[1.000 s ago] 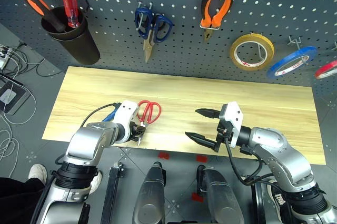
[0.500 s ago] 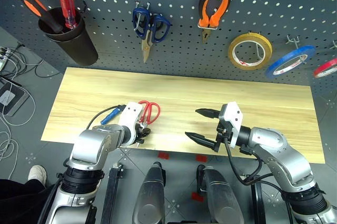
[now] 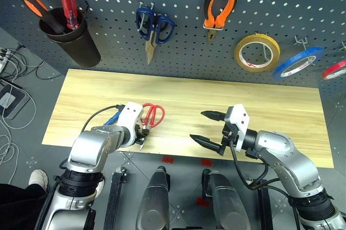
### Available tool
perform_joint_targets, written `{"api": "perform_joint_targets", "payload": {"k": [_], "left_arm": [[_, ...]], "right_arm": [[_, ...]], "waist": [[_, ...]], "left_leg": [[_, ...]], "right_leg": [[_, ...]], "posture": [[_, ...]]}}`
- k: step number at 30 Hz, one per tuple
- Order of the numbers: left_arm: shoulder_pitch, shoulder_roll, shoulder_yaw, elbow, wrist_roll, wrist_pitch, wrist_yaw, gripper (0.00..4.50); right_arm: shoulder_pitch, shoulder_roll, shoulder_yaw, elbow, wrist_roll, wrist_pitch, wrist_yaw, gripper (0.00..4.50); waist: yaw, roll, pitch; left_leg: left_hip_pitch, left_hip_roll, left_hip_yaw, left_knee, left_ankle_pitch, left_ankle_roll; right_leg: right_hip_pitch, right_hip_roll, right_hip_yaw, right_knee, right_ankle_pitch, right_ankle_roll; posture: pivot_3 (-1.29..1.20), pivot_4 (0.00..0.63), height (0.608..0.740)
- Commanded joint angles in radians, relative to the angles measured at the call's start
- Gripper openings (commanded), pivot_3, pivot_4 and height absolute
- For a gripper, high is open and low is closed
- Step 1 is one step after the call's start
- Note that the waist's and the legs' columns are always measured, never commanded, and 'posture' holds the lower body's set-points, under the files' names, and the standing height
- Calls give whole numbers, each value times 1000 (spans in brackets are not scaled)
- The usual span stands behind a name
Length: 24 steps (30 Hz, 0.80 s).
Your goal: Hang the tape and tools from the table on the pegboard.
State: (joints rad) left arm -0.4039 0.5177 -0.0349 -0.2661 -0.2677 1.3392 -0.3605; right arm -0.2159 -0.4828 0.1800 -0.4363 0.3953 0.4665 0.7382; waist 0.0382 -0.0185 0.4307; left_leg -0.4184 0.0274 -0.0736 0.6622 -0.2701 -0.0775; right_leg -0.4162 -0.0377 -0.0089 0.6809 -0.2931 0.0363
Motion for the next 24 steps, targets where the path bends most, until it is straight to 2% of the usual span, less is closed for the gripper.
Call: {"api": "perform_joint_targets", "payload": {"k": [1, 9, 16, 19, 23, 24], "left_arm": [[11, 8, -8, -10, 0, -11, -1, 1988], [39, -18, -55, 22, 15, -56, 11, 1988], [42, -3, -77, 34, 30, -76, 10, 1988], [41, 2, -74, 35, 29, -77, 4, 1450], [36, 3, -72, 44, 31, -85, 3, 328], [35, 3, -71, 46, 32, -86, 3, 324]], "right_arm": [[8, 7, -5, -26, 5, -12, -1, 4500], [8, 3, -15, -29, 13, 1, -4, 4500], [8, 5, -16, -30, 17, 9, -7, 4500], [1, 9, -16, -24, 16, 9, -8, 4500], [-6, 10, -16, -15, 12, 5, -9, 4500], [-7, 10, -16, -13, 11, 4, -9, 4500]], "waist": [[0, 0, 0], [-1, 1, 1], [-1, 2, 2], [-2, 2, 2], [-5, 2, 2], [-5, 2, 2]], "left_leg": [[0, 0, 0, 0, 0, 0], [0, 0, 0, 0, 0, 0], [0, 0, 0, 0, 0, 0], [0, 0, 0, 0, 0, 0], [0, 0, 0, 0, 0, 0], [0, 0, 0, 0, 0, 0]], "right_leg": [[0, 0, 0, 0, 0, 0], [0, 0, 0, 0, 0, 0], [0, 0, 1, 1, 0, 0], [0, 0, 1, 1, 0, 0], [0, 0, 1, 0, 0, 0], [0, 0, 1, 0, 0, 0]], "posture": [[101, 464, 740], [90, 474, 740], [90, 484, 740], [90, 482, 740], [91, 481, 740], [91, 480, 740]]}}
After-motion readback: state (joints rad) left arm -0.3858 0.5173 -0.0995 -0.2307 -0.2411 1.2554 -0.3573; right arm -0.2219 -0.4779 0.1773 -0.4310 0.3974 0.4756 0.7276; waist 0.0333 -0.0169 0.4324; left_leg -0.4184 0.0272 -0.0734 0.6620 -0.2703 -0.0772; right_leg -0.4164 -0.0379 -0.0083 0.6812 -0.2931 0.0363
